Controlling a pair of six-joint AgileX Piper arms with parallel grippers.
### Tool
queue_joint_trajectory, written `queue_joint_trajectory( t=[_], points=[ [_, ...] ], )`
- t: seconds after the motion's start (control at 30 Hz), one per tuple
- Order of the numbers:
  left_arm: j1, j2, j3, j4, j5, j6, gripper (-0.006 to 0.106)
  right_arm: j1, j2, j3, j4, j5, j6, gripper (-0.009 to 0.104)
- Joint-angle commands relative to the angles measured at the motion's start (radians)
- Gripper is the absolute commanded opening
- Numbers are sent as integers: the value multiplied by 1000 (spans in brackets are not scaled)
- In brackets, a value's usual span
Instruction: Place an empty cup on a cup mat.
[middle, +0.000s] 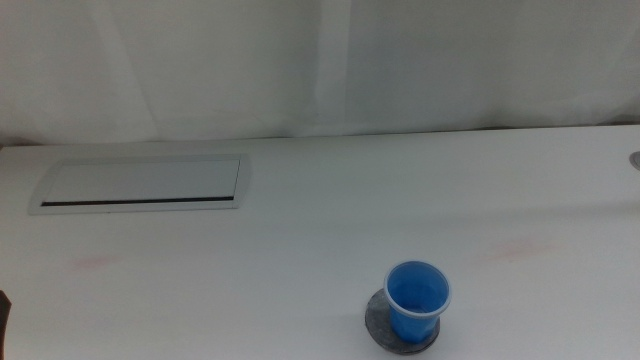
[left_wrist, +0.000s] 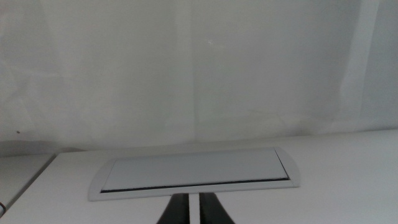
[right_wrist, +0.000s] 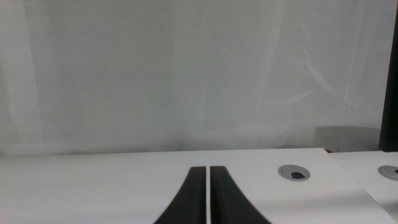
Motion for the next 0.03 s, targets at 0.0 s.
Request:
queue_joint_trajectory(
  t=[0.0],
  points=[
    [2,-4,42,-6,-7,-7,-3,-5,-35,34,-5,3,-5,-3]
  ],
)
